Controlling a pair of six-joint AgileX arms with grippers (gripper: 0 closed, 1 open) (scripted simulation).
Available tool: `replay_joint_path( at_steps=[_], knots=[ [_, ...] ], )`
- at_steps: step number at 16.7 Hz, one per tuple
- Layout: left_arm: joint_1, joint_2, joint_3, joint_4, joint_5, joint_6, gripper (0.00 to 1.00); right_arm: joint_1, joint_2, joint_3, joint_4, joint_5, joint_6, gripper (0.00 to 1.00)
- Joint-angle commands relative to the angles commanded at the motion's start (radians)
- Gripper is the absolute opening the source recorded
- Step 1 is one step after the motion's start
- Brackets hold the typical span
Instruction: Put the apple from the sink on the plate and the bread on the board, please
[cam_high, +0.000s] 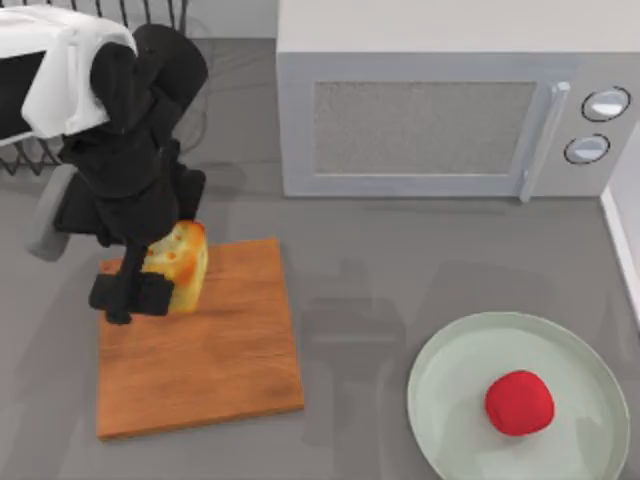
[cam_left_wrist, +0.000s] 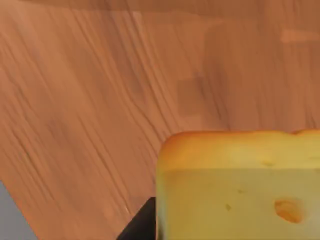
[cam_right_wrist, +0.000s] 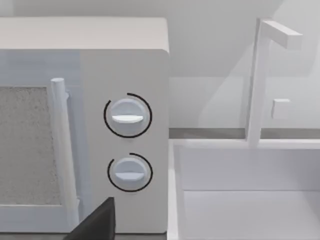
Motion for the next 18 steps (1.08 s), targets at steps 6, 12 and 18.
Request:
replay_joint_path(
  at_steps=[6, 12, 18],
  knots=[
    [-0.016, -0.002, -0.013, -0.005, 0.031, -0.157, 0.00, 0.000, 0.000, 0.000, 0.000, 0.000, 0.000, 1.00],
    [-0.011, -0.001, -0.013, 0.001, 0.030, -0.154, 0.00, 0.000, 0.000, 0.000, 0.000, 0.000, 0.000, 1.00],
    [-0.018, 0.022, -0.055, 0.083, 0.031, -0.158, 0.00, 0.000, 0.000, 0.000, 0.000, 0.000, 0.000, 1.00]
  ],
)
